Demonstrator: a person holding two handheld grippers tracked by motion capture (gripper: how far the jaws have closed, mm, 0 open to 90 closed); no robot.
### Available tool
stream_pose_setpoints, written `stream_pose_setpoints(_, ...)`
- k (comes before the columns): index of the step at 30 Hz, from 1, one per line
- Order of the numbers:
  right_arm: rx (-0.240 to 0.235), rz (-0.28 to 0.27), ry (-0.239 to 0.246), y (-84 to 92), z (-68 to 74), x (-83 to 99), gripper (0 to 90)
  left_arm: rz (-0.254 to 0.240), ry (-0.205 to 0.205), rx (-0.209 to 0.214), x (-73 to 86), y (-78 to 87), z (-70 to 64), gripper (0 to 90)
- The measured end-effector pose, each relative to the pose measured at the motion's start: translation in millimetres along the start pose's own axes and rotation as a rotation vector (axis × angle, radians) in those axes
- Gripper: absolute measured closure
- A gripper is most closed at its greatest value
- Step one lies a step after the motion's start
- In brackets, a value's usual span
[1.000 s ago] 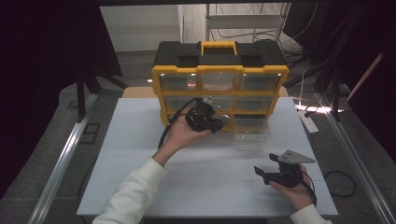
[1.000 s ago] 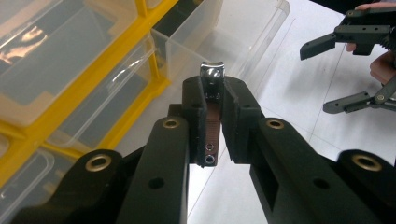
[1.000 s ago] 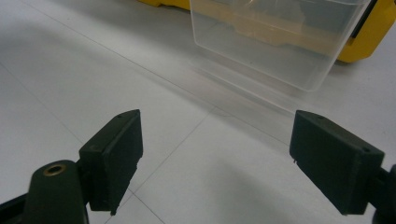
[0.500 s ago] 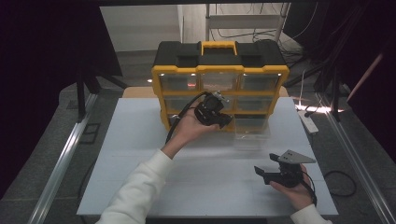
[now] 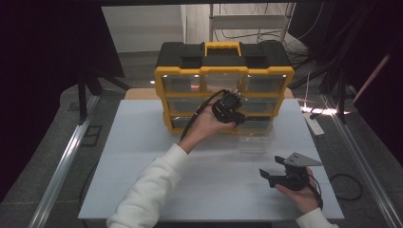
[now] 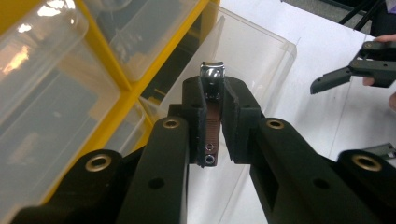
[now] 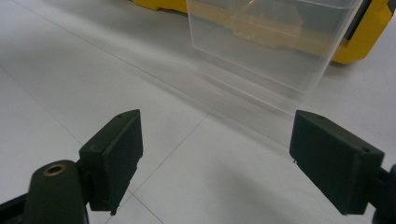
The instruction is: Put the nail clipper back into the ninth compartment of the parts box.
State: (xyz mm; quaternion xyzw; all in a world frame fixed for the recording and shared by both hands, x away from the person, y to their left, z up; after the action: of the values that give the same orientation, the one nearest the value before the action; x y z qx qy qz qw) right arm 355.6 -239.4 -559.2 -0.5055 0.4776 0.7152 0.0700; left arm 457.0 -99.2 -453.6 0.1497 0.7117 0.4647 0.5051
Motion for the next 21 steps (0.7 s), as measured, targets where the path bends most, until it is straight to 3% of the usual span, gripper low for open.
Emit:
stream_pose_setpoints(11,-0.001,0.002,-0.002,-0.9,-0.7,0.2,18.0,0.027,0.018,0.013,-19.9,-16.4,3.5,79.8)
stream_pose_setpoints(14,-0.001,0.001,0.001,-0.7,-0.4,0.1,18.0,0.033,-0.001,0.020,-26.9,-23.2,-3.0,79.8)
stream_pose_setpoints(21,0.003,-0.001,-0.001,1.1,-1.6,0.7,18.0,0.027,-0.003,0.044,-32.9,-31.0,-10.1,79.8)
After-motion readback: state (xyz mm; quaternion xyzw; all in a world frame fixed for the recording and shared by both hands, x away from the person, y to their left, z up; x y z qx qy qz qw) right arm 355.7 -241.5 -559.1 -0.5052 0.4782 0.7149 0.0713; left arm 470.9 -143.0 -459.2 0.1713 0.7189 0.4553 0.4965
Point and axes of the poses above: each handheld gripper's, and its own axes: y roughly backward along the jaws, x roughly out of its underside, z roughly to its left, the point moved 10 cm from there along -y, roughly forward along the jaws, and after that the axes turned 5 degrees about z, right-handed, at the moved point
